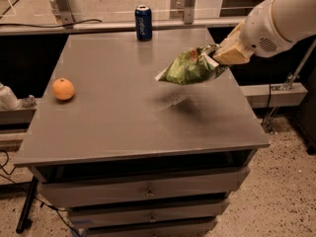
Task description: Move green jalapeno chip bag near pepsi can
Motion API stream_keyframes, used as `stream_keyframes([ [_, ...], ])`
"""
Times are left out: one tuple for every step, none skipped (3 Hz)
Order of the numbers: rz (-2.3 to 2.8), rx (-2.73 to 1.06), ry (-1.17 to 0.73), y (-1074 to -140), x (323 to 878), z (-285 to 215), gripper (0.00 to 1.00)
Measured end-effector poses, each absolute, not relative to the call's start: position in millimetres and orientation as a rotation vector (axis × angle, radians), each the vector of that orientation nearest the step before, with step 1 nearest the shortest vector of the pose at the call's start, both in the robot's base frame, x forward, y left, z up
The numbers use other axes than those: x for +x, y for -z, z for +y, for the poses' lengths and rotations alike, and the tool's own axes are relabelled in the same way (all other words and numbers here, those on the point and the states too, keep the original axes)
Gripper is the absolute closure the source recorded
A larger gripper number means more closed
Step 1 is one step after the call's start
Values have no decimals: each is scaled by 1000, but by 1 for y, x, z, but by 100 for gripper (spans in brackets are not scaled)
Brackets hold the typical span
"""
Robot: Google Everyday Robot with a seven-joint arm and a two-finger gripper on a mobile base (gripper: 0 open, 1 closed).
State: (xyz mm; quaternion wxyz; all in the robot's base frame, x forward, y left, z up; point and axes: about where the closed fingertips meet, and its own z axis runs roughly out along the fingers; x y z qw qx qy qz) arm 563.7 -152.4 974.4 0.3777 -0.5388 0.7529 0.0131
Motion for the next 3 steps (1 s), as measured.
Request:
stream_keyframes([
  [1870, -1292, 53, -979, 627, -157, 100],
  [1849, -1215, 140, -974, 699, -166, 100],
  [1862, -1129, 213, -959, 757, -175, 100],
])
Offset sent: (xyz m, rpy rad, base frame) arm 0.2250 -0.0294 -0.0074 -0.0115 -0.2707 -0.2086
